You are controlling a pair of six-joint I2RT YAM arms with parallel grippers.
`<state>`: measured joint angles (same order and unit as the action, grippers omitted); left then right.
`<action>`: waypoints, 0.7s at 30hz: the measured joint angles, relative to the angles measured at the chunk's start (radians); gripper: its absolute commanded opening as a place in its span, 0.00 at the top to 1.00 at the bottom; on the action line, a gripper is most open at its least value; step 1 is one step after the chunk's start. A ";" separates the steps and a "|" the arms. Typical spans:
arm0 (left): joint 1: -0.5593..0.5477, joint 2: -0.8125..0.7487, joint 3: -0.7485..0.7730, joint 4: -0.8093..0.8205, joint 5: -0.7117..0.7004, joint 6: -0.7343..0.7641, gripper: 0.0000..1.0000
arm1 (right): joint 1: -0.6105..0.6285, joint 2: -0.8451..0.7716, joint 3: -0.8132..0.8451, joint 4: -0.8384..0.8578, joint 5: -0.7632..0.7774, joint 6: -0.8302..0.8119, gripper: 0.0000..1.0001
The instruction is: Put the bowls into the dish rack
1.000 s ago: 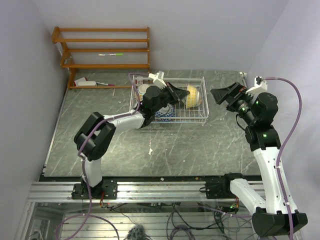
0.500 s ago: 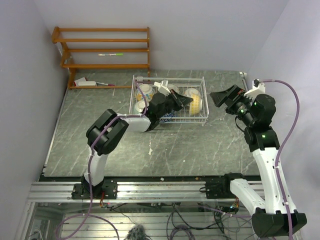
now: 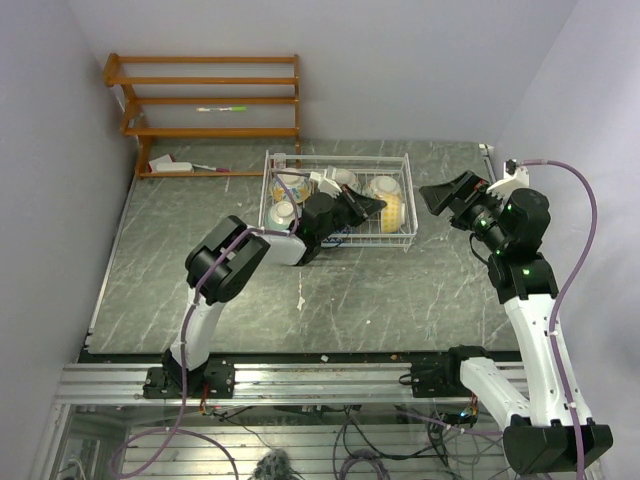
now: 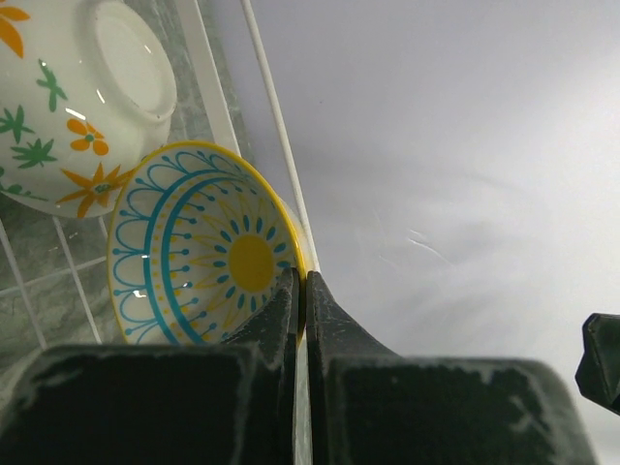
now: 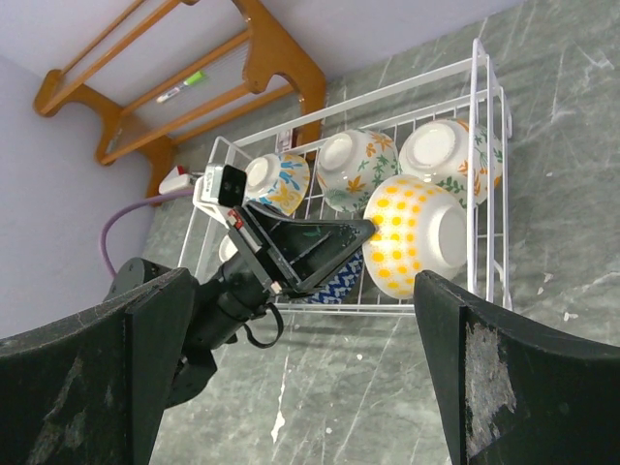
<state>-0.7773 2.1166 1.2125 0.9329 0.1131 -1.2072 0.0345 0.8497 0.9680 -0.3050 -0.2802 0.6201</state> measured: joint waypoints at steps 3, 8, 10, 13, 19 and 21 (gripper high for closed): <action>0.000 0.029 0.008 0.032 0.001 -0.021 0.93 | 0.000 0.001 0.000 0.000 0.000 0.000 0.03; 0.000 0.042 0.010 0.058 0.001 -0.041 0.93 | -0.001 0.005 -0.008 0.001 -0.004 0.000 0.03; 0.000 0.042 0.010 0.058 0.001 -0.041 0.93 | -0.001 0.007 -0.013 0.001 -0.007 0.000 0.03; 0.000 0.042 0.010 0.058 0.000 -0.040 0.93 | -0.001 0.013 -0.016 0.005 -0.012 0.000 0.03; 0.006 0.036 -0.030 0.092 0.000 -0.055 0.93 | -0.001 0.017 -0.031 0.011 -0.023 0.000 0.03; 0.010 0.027 -0.050 0.096 -0.003 -0.055 0.91 | -0.001 0.018 -0.035 0.013 -0.024 0.000 0.03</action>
<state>-0.7673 2.1433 1.1622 1.0286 0.1104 -1.2625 0.0338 0.8680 0.9325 -0.2920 -0.3046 0.6205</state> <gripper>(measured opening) 0.074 0.965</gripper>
